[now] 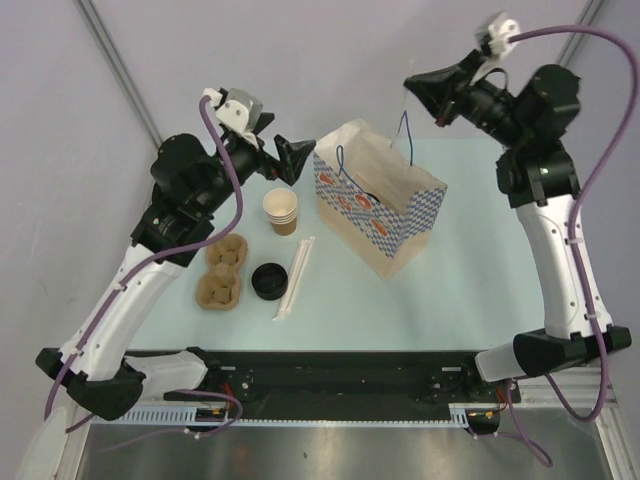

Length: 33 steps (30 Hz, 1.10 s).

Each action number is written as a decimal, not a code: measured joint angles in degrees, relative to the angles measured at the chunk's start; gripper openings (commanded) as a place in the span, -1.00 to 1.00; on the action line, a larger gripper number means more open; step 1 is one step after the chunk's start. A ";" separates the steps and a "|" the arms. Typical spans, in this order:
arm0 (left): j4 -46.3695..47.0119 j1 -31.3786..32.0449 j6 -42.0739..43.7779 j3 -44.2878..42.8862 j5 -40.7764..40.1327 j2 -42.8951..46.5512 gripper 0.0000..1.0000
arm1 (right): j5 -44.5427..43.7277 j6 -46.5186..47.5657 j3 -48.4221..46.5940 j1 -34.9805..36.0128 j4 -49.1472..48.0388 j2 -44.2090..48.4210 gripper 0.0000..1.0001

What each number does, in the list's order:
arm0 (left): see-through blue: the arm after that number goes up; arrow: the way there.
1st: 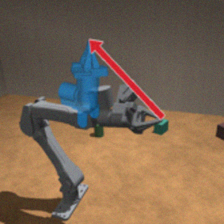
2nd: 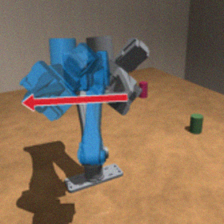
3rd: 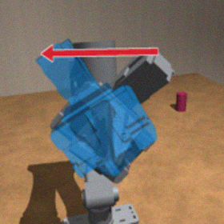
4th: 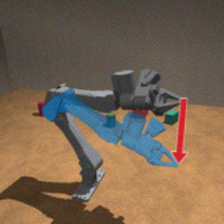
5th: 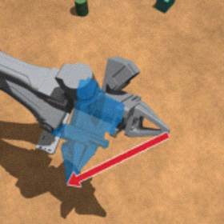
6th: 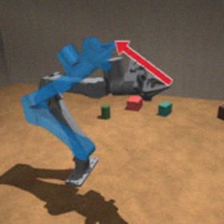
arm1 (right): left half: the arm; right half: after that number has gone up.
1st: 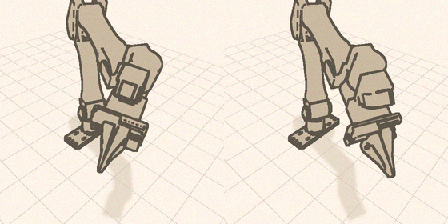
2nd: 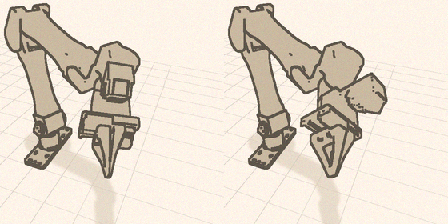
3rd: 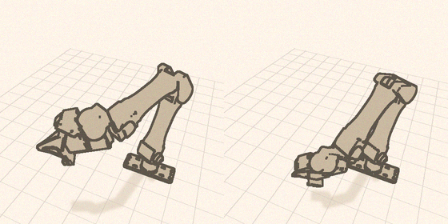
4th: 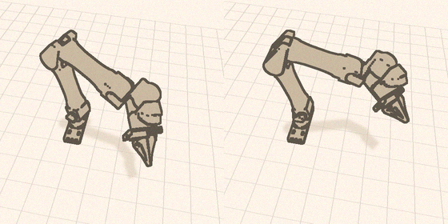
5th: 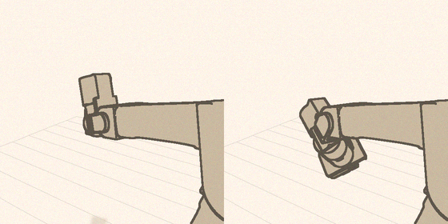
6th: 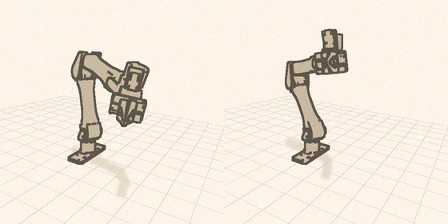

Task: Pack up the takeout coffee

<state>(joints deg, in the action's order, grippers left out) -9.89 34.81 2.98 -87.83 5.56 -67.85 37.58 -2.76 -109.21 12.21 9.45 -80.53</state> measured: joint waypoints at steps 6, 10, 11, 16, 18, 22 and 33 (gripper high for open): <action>-4.92 -9.18 -4.57 2.89 3.80 -0.22 0.99 | -4.61 9.68 0.00 4.74 12.11 -5.55 -1.00; -6.62 -10.75 -5.99 6.10 5.44 0.07 0.99 | -7.76 15.30 0.00 6.71 19.08 -8.63 -1.00; -7.13 -10.86 -6.12 6.80 5.81 0.17 0.99 | -8.20 16.11 0.00 6.93 20.31 -9.25 -1.00; -8.33 -11.74 -6.97 9.05 7.39 0.57 0.99 | -8.35 18.34 1.53 7.50 24.44 -12.55 -1.00; -8.83 -12.68 -7.50 9.57 7.98 0.70 0.99 | -8.13 18.49 3.41 7.50 24.65 -12.83 -1.00; -11.17 -14.95 -8.66 9.84 8.87 0.61 0.99 | -6.91 18.53 5.64 7.50 25.49 -14.45 -0.61; -23.61 -21.84 -10.64 4.79 13.46 -6.19 0.99 | -4.46 18.21 5.75 7.54 27.12 -18.03 0.59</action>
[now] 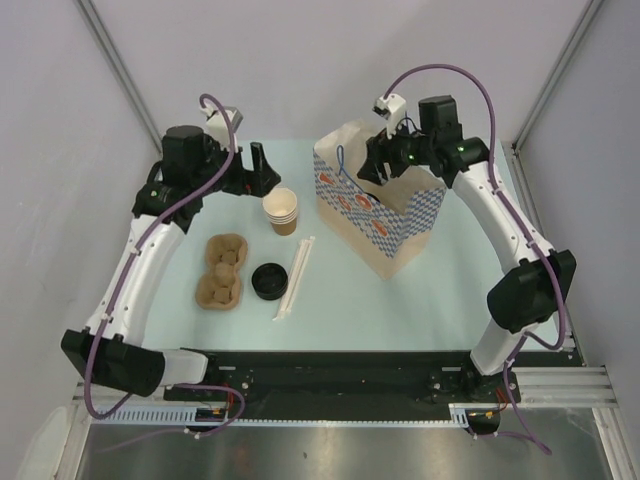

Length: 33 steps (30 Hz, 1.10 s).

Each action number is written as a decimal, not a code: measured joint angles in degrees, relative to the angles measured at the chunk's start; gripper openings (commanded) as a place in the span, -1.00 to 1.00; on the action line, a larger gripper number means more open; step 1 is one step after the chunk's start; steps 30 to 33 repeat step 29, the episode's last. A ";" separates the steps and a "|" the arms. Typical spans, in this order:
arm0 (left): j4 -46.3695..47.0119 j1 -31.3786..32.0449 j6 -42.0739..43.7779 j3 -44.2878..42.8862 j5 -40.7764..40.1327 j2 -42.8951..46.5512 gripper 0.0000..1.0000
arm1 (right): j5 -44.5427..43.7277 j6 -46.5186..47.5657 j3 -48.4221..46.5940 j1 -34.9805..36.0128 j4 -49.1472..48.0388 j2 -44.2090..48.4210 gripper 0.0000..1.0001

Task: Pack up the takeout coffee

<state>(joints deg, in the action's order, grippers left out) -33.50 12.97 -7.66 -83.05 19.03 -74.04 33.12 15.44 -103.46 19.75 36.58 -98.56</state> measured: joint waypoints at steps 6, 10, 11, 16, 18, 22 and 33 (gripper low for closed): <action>-8.52 -4.79 2.21 -13.51 2.69 -8.57 0.99 | 2.32 -5.77 -0.55 -2.21 -3.23 2.89 0.99; -14.73 -7.28 4.92 -23.52 2.47 -14.67 0.99 | 4.11 -11.67 -0.57 -8.92 -7.65 7.85 0.99; -16.33 -7.82 5.75 -26.08 2.40 -16.22 0.99 | 4.33 -12.81 -0.55 -10.75 -8.59 9.09 0.99; -21.14 -9.90 9.03 -33.22 0.85 -21.57 0.99 | 4.92 -16.81 2.78 -22.93 -13.11 17.88 0.99; -22.29 -10.25 9.68 -34.01 0.35 -22.60 0.99 | 5.64 -16.98 6.58 -27.89 -13.64 21.88 0.99; -22.80 -10.32 10.05 -32.09 0.20 -22.80 0.99 | 7.10 -15.67 13.14 -35.89 -11.78 26.53 0.99; -22.43 -10.32 10.25 -24.94 -0.63 -22.23 0.99 | 8.85 -11.30 22.49 -44.37 -4.13 27.78 0.99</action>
